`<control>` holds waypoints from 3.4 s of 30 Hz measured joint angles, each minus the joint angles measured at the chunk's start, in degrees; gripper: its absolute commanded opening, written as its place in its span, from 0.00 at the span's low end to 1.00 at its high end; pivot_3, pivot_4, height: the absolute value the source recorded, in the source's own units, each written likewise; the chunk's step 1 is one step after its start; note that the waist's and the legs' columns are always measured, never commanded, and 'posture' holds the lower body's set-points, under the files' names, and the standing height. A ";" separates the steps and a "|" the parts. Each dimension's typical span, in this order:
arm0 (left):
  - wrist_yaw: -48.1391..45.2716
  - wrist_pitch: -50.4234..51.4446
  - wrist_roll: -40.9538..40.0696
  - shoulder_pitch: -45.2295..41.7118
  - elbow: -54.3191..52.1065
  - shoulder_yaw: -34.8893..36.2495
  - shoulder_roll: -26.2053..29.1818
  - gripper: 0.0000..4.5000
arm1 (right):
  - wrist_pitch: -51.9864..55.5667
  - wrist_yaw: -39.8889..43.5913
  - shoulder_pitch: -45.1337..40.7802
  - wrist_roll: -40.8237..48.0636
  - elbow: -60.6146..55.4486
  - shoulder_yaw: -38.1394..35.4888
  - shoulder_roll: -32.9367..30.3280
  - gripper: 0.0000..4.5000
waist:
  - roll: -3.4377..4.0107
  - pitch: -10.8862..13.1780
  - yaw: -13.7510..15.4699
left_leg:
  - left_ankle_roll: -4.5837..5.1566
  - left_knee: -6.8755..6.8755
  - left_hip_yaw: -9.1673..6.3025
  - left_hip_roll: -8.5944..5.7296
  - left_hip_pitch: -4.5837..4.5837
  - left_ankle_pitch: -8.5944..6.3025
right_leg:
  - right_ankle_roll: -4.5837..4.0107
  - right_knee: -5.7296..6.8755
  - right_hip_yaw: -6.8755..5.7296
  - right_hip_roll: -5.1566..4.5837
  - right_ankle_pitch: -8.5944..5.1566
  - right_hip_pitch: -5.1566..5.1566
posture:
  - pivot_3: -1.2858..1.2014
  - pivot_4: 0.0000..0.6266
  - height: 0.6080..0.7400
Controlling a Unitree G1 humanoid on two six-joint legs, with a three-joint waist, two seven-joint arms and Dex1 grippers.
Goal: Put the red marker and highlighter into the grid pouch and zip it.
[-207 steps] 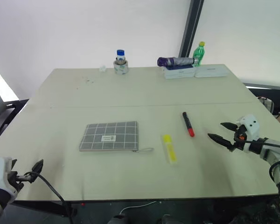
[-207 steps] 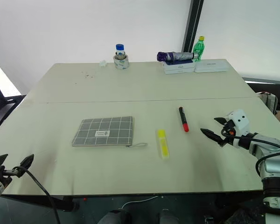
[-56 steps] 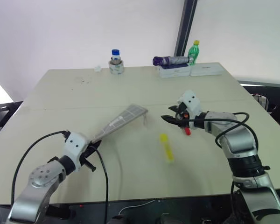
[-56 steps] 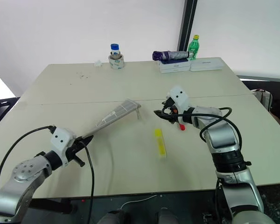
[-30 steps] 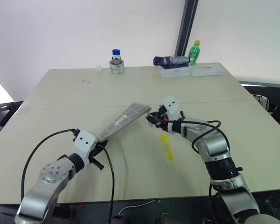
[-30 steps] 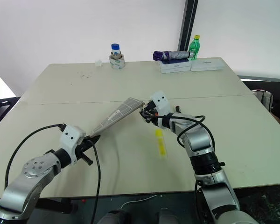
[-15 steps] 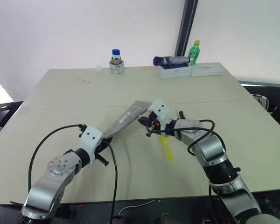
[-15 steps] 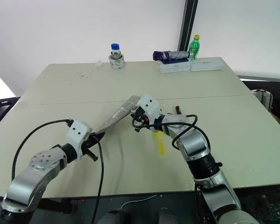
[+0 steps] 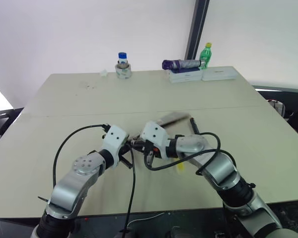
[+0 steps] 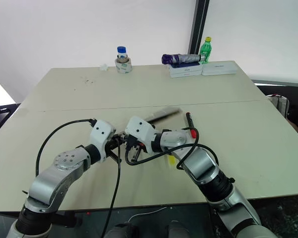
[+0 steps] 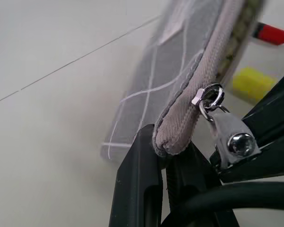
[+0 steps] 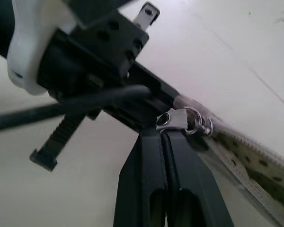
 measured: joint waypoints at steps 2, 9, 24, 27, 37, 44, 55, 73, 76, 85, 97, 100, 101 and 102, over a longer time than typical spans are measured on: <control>-0.06 0.30 -0.02 -0.11 -0.01 -0.02 -0.03 0.00 | -0.01 0.00 0.09 -0.11 0.00 0.08 -0.24 0.01 | 0.00 0.00 0.00 | 0.00 0.00 0.00 0.00 0.00 0.00 | 0.00 0.00 0.00 0.00 0.00 0.00 | 0.52 0.24 1.00; -1.63 -0.23 0.03 -0.10 -0.05 0.87 2.70 0.00 | 0.52 3.69 1.03 2.92 -2.31 -2.47 -4.59 0.40 | -0.01 0.00 0.13 | 0.00 0.00 0.00 0.00 0.00 0.00 | 0.00 -0.01 0.00 0.00 0.00 0.01 | 0.52 0.24 1.00; -9.74 -7.13 1.72 1.29 7.87 7.74 17.07 0.00 | 16.36 -1.37 8.50 8.44 -2.80 -18.02 -14.67 0.59 | -0.01 0.02 0.35 | 0.11 -0.03 -0.01 0.01 -0.01 -0.06 | 0.00 -0.07 0.01 -0.03 0.00 0.04 | 0.52 0.24 1.00; -9.66 -8.33 2.77 1.30 8.20 6.93 16.58 0.00 | 18.29 -4.64 10.50 7.36 -2.94 -16.83 -14.69 0.80 | -0.02 0.02 0.32 | 0.10 -0.03 0.00 0.01 -0.04 -0.06 | 0.00 -0.08 0.01 -0.04 0.00 0.03 | 0.52 0.24 1.00; -6.03 -12.82 6.75 2.02 8.94 2.97 10.07 0.00 | 32.38 -13.81 11.06 7.09 -8.86 -17.32 -11.74 0.80 | -0.04 0.00 0.30 | 0.11 -0.03 0.00 0.01 -0.03 -0.06 | 0.00 -0.07 0.00 -0.03 0.00 0.05 | 0.52 0.24 1.00; -6.14 -15.07 8.60 3.66 9.16 2.68 9.78 0.00 | 41.19 -17.16 10.13 8.66 -9.75 -17.90 -6.68 0.80 | -0.05 -0.01 0.26 | 0.17 -0.02 -0.01 0.00 -0.01 -0.09 | 0.00 -0.06 0.00 -0.03 0.00 0.06 | 0.52 0.24 1.00; -7.03 -15.38 9.00 4.04 9.17 2.69 9.77 0.00 | 42.58 -20.50 8.74 8.57 -9.72 -16.05 -8.71 0.18 | -0.05 -0.01 0.21 | 0.17 -0.02 -0.01 0.00 -0.01 -0.10 | 0.00 -0.06 0.00 -0.03 0.00 0.06 | 0.52 0.24 1.00; -10.09 -16.29 9.74 2.25 11.11 2.45 9.94 0.00 | -2.33 -0.58 4.50 -2.12 -5.01 -7.26 -26.47 0.18 | -0.07 0.03 0.26 | 0.10 0.01 0.01 0.01 0.00 -0.06 | 0.02 -0.08 -0.03 -0.02 -0.01 0.09 | 0.52 0.24 1.00; -10.15 -16.31 10.24 2.21 11.09 1.79 9.89 0.00 | 0.31 -0.05 3.59 -2.00 -4.63 -7.26 -24.60 0.18 | -0.07 0.03 0.33 | 0.10 0.01 0.00 0.01 -0.01 -0.06 | 0.02 -0.09 -0.02 -0.03 -0.01 0.10 | 0.52 0.24 1.00; -10.16 -16.25 10.33 2.14 10.49 0.71 9.49 0.00 | 7.10 0.42 2.25 -1.46 -3.02 -7.26 -21.67 0.18 | -0.07 0.03 0.34 | 0.11 0.01 -0.01 0.01 -0.02 -0.06 | 0.02 -0.09 -0.03 -0.03 -0.01 0.09 | 0.52 0.24 1.00; -10.18 -15.98 10.30 2.13 9.58 0.64 9.12 0.00 | 8.20 0.91 2.26 -1.08 -2.81 -7.26 -21.46 0.18 | -0.07 0.03 0.31 | 0.11 0.01 0.00 0.01 -0.02 -0.06 | 0.02 -0.09 -0.03 -0.03 -0.01 0.09 | 0.52 0.24 1.00; -10.23 -15.99 10.31 2.12 9.58 0.64 9.11 0.00 | 8.21 1.24 2.29 -1.02 -2.82 -7.25 -21.47 0.18 | -0.07 0.03 0.31 | 0.11 0.01 0.00 0.01 -0.02 -0.06 | 0.02 -0.09 -0.03 -0.03 -0.01 0.09 | 0.52 0.24 1.00; -10.24 -15.98 10.31 2.11 9.58 0.63 9.11 0.00 | 8.21 1.42 2.32 -0.98 -2.83 -7.24 -21.47 0.18 | -0.07 0.03 0.30 | 0.11 0.01 0.00 0.01 -0.02 -0.06 | 0.02 -0.09 -0.03 -0.03 -0.01 0.09 | 0.52 0.24 1.00; -10.25 -15.98 10.30 2.11 9.58 0.63 9.11 0.00 | 8.21 1.51 2.38 -0.96 -2.83 -7.23 -21.47 0.18 | -0.07 0.03 0.31 | 0.10 0.01 0.00 0.01 -0.02 -0.06 | 0.02 -0.09 -0.03 -0.03 -0.01 0.08 | 0.52 0.24 1.00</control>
